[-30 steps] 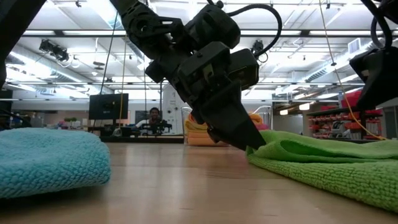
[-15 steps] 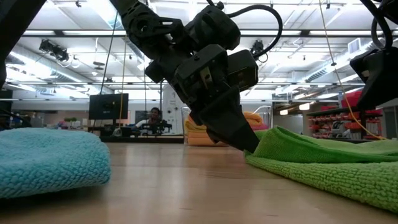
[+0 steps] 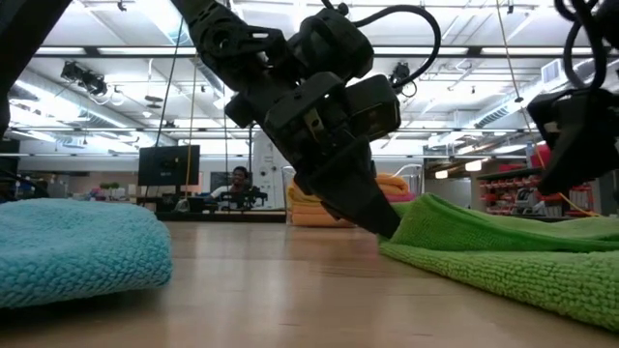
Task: Fold microfiber towels
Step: Fold the green microfiber cloth
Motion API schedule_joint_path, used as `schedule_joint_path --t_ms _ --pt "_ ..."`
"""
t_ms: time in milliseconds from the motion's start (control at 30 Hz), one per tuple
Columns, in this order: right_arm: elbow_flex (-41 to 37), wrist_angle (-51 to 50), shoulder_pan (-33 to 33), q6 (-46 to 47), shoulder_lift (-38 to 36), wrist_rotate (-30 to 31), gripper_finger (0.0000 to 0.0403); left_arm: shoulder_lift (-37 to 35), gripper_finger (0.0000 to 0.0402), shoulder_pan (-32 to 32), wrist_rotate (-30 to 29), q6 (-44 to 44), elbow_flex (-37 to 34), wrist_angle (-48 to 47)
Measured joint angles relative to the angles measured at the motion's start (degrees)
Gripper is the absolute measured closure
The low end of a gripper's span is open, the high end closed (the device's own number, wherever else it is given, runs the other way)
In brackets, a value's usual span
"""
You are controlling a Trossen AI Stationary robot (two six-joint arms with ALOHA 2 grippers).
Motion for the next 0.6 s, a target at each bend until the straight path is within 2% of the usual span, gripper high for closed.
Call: schedule_joint_path --t_ms 333,433,600 --pt "0.02 8.41 -1.43 -2.65 0.88 -3.20 0.0174 -3.47 0.0384 0.00 -0.55 -0.32 0.03 -9.17" --pt "0.02 6.65 -1.41 -2.65 0.13 -3.20 0.0174 -4.92 0.0382 -0.02 -3.52 -2.08 0.06 -14.11" --pt "0.06 -2.21 -3.50 2.10 -5.30 -3.31 0.0174 -7.30 0.0386 -0.66 -12.74 -3.20 0.04 -21.63"
